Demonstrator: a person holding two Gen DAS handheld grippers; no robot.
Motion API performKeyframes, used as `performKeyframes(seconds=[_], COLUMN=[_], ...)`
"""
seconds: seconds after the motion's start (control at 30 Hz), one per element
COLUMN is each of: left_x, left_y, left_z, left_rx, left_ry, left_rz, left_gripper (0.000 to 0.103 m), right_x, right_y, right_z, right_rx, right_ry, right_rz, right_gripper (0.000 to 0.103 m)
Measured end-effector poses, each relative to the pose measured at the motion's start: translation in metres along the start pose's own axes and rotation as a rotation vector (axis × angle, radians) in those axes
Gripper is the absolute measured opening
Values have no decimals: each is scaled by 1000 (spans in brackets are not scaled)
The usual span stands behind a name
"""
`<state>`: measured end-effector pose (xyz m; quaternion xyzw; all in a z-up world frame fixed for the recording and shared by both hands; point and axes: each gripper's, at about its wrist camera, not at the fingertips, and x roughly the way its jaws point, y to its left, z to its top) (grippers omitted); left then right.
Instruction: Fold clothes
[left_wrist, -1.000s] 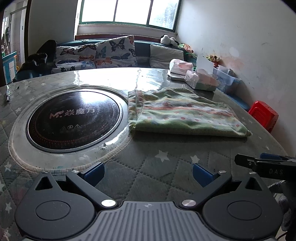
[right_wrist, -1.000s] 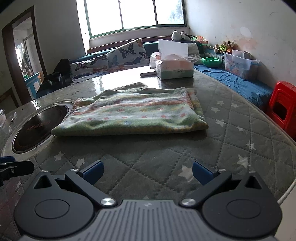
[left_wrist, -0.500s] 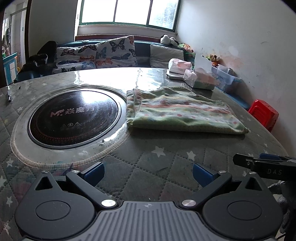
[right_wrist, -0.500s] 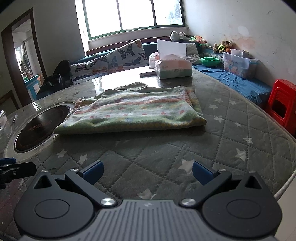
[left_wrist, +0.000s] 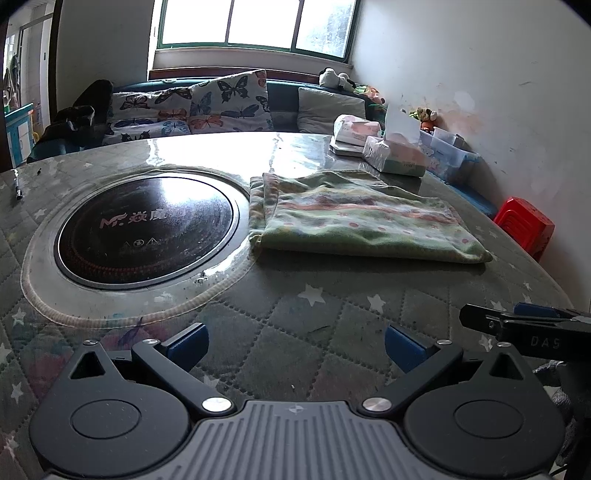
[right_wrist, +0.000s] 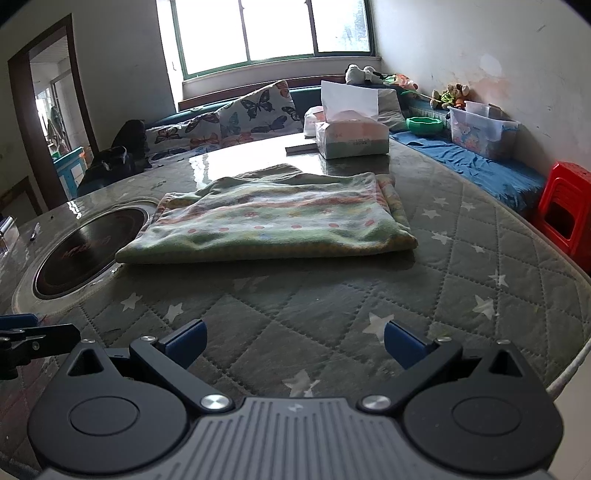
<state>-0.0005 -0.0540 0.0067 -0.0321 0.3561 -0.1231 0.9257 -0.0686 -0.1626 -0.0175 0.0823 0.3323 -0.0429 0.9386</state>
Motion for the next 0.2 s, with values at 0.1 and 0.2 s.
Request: performKeyframes(seconds=[0.1,0.2], left_x=[-1,0], left_y=[-1,-2], left_z=[-1,-2], left_rx=[6,10], left_ry=[-5,-4], left_rz=[-3,1], left_gripper=[103,103], right_x=[0,0], right_y=[1,2], right_z=[0,0], right_rx=[-5,-6], right_ry=[-1,0], right_rz=[1,3], right_gripper=[103,103])
